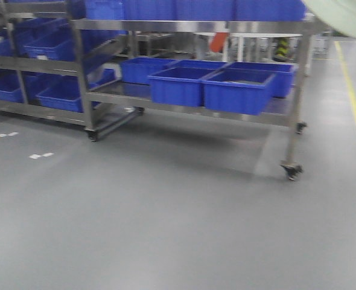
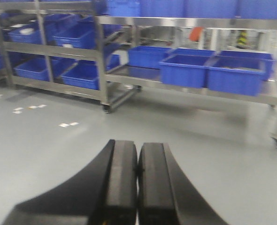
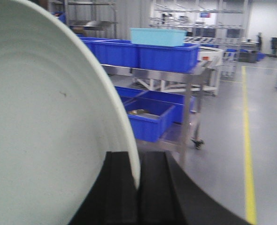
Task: Place green plate on second shelf with right arm
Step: 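Drive the base along the shelves toward the blue bin rack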
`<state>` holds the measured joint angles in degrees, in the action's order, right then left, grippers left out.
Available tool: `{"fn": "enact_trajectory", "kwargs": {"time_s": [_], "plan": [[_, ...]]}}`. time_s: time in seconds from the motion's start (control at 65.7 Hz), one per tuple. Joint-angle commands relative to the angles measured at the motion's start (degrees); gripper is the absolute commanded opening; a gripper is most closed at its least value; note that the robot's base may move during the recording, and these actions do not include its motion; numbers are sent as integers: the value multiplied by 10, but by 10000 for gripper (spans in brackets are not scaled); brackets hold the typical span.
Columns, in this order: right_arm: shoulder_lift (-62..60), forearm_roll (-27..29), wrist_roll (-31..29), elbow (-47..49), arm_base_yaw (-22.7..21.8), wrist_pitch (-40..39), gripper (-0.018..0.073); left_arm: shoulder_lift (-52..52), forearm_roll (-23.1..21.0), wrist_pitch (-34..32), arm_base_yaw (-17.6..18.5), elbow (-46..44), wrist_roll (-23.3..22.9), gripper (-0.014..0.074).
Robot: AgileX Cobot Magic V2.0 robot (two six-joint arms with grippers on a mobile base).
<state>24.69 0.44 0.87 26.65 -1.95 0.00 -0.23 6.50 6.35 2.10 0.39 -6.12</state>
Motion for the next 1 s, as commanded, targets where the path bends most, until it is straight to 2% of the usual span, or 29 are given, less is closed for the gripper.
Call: {"fn": "enact_trajectory", "kwargs": {"time_s": [0.0,0.989], "plan": [[3,4,3,19,-5,-67,25,-11,0,-51,1,23,-1,130],[3,4,3,19,-5,-66,25,-10,0,-51,0,23,-1,130]]}}
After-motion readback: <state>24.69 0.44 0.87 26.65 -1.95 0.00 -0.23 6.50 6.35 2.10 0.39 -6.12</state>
